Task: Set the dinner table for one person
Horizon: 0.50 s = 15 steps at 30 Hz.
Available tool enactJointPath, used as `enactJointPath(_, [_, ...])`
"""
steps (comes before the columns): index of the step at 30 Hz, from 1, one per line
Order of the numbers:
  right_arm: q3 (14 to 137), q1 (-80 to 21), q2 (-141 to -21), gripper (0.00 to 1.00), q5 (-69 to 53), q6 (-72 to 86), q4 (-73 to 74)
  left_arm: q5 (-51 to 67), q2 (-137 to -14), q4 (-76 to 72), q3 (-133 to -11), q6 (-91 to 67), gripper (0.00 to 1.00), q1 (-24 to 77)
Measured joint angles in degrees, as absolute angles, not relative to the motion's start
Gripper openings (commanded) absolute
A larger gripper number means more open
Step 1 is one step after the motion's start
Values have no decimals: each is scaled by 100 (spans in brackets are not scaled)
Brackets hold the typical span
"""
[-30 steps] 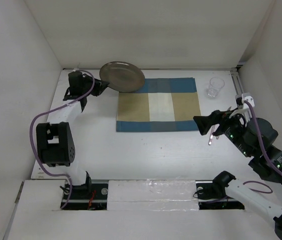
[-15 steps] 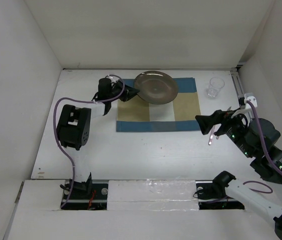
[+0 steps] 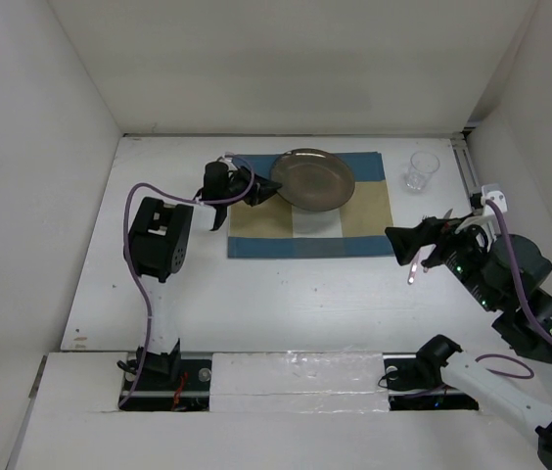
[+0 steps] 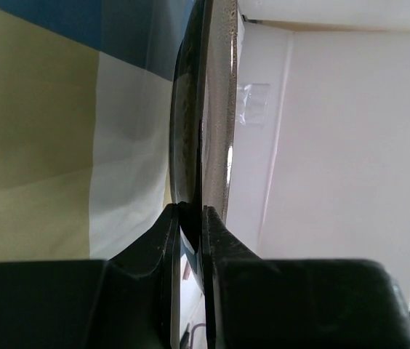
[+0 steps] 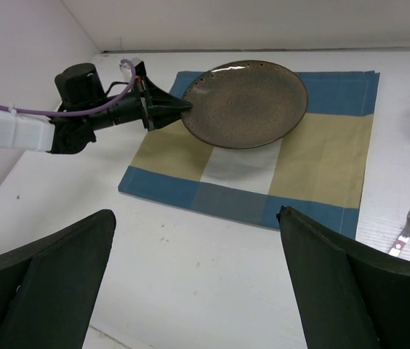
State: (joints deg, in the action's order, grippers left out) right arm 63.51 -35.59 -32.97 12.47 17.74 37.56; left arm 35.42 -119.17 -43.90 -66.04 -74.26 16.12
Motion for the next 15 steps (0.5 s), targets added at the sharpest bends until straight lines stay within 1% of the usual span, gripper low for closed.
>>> enactJointPath(15, [6351, -3559, -3312, 100, 1245, 1730, 3754, 3603, -12265, -4912, -6517, -7553, 0, 1704])
